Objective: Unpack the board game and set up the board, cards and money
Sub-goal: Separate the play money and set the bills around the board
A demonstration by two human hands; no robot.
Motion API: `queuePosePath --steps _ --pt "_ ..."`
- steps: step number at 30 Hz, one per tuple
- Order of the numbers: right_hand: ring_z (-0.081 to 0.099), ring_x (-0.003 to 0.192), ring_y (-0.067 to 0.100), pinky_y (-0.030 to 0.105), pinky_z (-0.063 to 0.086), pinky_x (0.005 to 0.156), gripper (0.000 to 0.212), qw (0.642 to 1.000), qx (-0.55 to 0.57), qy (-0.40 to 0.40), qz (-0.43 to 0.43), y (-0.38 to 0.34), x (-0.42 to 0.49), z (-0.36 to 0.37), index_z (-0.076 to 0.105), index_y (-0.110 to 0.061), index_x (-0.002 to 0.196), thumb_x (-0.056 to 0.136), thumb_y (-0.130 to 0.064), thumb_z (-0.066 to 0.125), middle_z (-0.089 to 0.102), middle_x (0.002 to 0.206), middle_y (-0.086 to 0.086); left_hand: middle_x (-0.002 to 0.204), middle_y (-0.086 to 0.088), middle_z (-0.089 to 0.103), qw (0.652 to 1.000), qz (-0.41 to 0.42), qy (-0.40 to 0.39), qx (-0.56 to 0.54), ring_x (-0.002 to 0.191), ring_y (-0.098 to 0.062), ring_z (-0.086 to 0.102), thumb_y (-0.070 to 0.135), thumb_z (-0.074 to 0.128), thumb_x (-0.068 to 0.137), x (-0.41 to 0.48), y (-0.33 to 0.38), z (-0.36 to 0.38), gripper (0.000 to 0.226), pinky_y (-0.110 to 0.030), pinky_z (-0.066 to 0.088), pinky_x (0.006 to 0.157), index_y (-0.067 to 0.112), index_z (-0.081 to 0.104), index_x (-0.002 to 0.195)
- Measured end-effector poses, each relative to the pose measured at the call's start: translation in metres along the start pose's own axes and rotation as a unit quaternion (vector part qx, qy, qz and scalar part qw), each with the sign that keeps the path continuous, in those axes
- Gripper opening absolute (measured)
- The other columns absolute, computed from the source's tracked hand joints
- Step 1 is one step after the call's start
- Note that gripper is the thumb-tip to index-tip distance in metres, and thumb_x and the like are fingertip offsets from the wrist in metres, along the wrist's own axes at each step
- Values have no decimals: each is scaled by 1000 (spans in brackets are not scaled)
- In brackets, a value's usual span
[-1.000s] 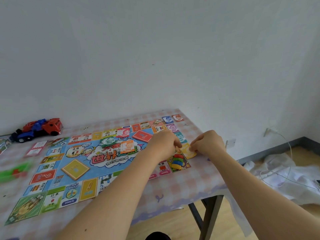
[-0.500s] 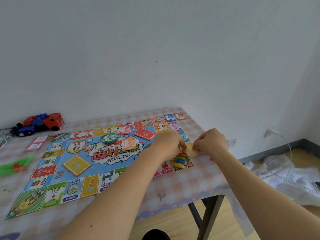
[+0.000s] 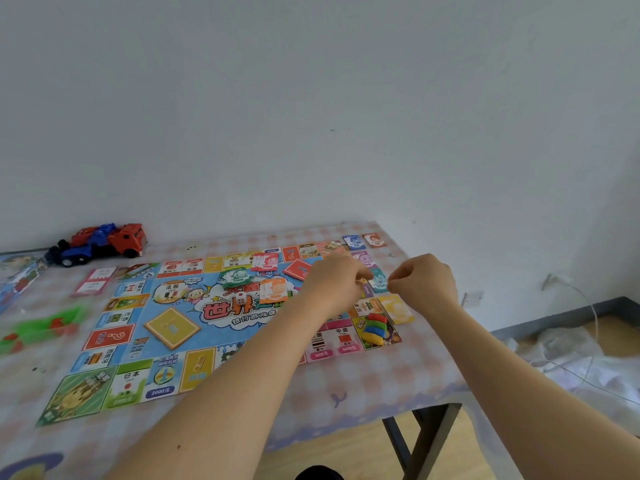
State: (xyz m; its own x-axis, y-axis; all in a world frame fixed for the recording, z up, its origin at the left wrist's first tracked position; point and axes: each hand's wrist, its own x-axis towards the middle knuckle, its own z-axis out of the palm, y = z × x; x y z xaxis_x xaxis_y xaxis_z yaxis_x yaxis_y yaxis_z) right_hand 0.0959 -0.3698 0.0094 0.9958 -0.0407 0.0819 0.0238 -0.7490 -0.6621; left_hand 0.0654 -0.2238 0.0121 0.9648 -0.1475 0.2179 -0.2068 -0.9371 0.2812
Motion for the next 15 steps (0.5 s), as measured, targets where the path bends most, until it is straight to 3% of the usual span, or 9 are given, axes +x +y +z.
queuePosePath --steps 4,8,15 --pt "62 72 13 29 55 63 14 998 6 -28 -52 -26 -1 9 74 -20 79 80 -10 64 68 80 -3 125 1 62 997 -46 20 -59 110 -15 58 15 55 92 -6 -26 -28 30 -33 47 94 22 65 119" --pt "58 67 7 20 49 55 12 992 15 -65 -103 -55 -1 22 74 -19 81 82 -11 65 67 79 -5 117 2 66 991 -93 50 -86 101 -11 59 17 57 91 -17 -58 -52 26 -30 48 91 22 68 114" --pt "57 58 8 26 55 60 14 984 10 -112 -138 -90 -1 59 75 -17 79 82 -9 64 67 73 -5 106 4 69 974 -172 97 -113 88 -8 57 17 61 89 -31 -115 -80 19 -27 46 87 19 71 105"
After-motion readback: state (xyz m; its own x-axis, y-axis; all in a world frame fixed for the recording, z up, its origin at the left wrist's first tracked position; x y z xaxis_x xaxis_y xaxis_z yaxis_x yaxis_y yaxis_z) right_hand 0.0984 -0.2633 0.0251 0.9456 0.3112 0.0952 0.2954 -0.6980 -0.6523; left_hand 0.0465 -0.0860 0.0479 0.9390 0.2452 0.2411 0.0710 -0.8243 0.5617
